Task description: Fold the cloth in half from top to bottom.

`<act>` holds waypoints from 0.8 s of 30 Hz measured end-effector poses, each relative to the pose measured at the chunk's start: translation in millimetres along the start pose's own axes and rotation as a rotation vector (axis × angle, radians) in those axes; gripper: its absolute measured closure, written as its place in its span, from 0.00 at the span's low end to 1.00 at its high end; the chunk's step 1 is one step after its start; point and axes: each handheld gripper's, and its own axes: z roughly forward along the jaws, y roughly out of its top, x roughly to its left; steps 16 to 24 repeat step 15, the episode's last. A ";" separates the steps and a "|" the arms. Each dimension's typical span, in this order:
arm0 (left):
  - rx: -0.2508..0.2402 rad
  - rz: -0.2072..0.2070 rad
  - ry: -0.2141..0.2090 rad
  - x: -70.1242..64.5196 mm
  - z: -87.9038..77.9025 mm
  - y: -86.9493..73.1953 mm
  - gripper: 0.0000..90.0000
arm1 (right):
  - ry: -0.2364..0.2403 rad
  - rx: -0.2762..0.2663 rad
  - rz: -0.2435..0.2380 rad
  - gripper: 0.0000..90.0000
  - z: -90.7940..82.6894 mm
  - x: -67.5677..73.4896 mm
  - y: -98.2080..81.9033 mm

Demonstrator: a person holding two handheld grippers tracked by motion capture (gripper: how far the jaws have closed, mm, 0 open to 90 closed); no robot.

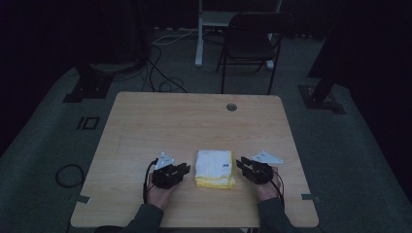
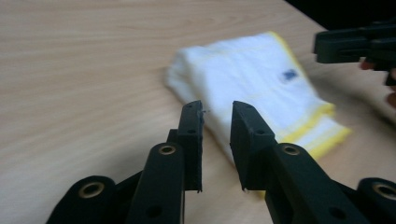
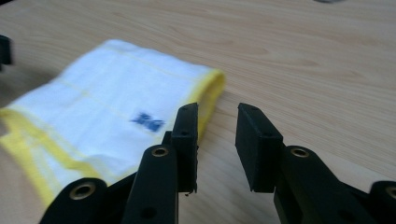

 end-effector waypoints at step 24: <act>0.012 -0.022 0.094 21.4 0.3 -4.9 0.78 | -0.066 0.018 0.065 0.74 3.4 -24.1 -2.6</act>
